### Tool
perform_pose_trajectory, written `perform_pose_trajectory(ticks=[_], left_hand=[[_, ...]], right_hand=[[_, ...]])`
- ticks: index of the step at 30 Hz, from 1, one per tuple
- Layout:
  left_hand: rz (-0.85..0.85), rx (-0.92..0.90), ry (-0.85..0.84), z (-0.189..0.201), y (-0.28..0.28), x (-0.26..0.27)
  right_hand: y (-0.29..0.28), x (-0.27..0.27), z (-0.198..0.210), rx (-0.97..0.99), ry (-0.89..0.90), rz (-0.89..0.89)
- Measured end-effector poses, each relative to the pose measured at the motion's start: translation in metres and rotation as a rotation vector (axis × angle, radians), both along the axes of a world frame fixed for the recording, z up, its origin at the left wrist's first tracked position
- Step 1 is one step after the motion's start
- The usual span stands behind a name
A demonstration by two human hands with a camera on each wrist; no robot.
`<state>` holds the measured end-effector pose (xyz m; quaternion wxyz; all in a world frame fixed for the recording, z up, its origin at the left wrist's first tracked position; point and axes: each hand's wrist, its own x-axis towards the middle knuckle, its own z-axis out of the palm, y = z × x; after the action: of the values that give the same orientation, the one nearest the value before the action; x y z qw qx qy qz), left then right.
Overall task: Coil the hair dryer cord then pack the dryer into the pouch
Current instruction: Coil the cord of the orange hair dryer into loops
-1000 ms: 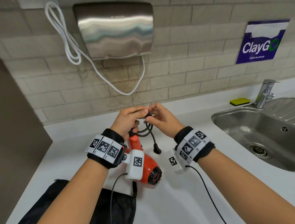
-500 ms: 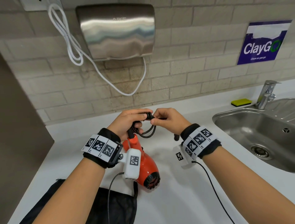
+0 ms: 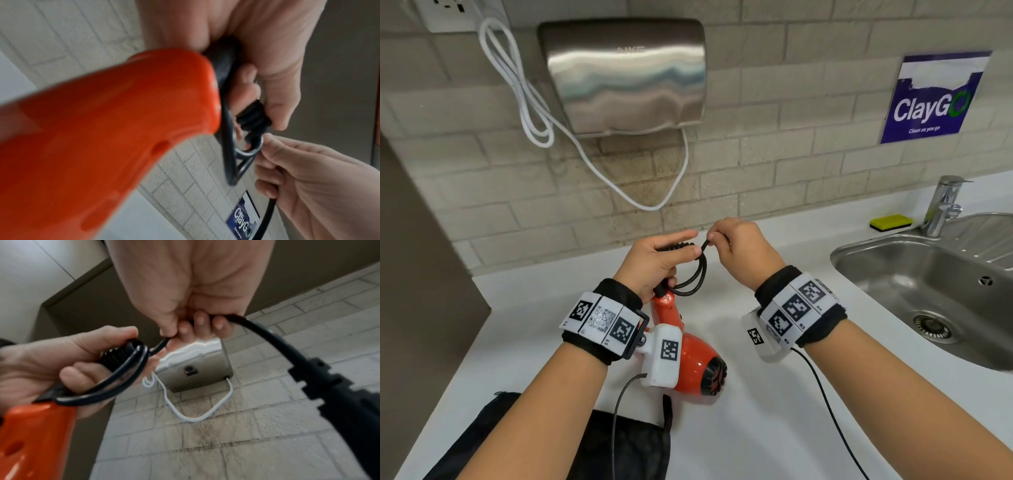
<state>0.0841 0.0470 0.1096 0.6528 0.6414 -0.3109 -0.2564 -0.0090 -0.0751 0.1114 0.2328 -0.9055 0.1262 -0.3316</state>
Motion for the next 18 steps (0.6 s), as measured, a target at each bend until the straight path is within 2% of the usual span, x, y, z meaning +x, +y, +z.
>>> perform_pose_trajectory(ticks=[9,18], left_hand=[[0.048,0.008,-0.030,-0.0008,-0.0019,-0.0036],[0.051,-0.021,0.008,-0.0009,-0.0007,-0.0004]], right_hand=[[0.0061,-0.0006,0.0042,-0.123,-0.002,-0.067],[0.0015,-0.0003,-0.0013,-0.092,0.005,-0.069]])
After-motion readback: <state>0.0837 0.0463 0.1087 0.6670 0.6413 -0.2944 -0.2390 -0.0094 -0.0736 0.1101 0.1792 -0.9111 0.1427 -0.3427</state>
